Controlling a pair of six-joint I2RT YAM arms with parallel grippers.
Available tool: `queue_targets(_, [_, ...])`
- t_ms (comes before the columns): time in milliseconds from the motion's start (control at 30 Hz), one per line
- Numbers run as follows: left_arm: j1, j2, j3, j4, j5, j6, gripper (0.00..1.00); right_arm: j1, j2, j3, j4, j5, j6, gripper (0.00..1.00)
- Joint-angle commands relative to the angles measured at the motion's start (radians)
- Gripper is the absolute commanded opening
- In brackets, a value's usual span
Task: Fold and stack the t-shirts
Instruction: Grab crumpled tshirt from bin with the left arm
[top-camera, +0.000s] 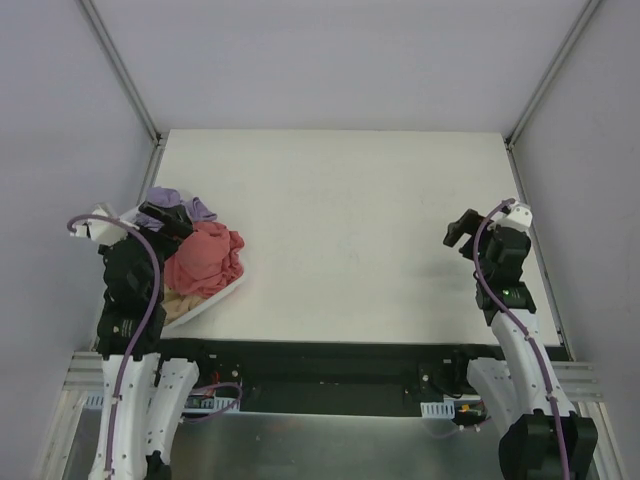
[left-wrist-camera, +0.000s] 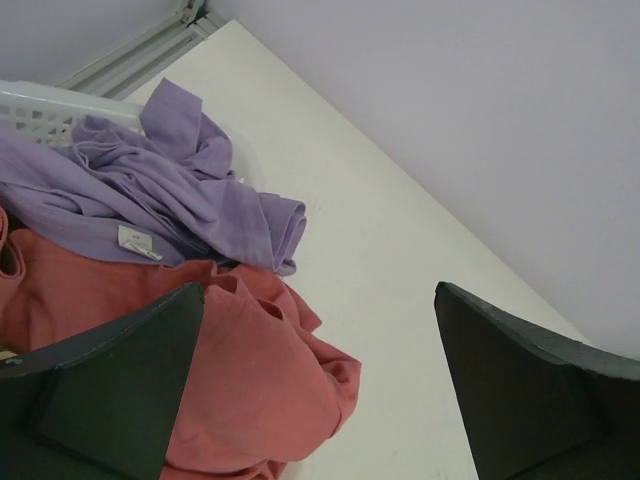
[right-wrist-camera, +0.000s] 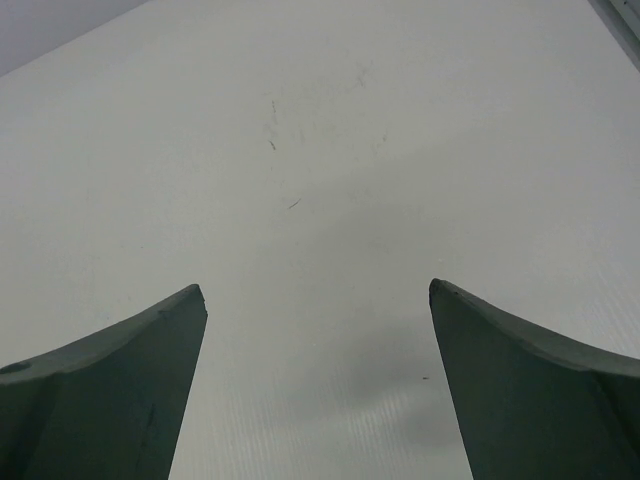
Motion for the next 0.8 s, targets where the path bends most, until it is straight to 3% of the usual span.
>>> queue_targets(0, [0.008,0.215,0.101,-0.014,-0.062,0.041,0.99,-0.003,0.012,0.056,-0.007,-0.028,-0.011,0.96])
queue_targets(133, [0.041,0.485,0.293,-0.083,-0.082,0.073,0.99,-0.003,0.041,0.06,0.001,-0.187,-0.079,0.96])
queue_targets(300, [0.164,0.756,0.475,-0.193,-0.067,0.053,0.99,-0.003,0.104,0.124,-0.112,-0.151,-0.074,0.96])
queue_targets(600, [0.36,1.059,0.497,-0.216,0.093,0.052,0.99,-0.004,0.19,0.188,-0.195,-0.221,-0.128,0.96])
queue_targets(767, [0.385,1.197,0.496,-0.219,0.15,0.049,0.89,-0.003,0.291,0.266,-0.286,-0.223,-0.137,0.96])
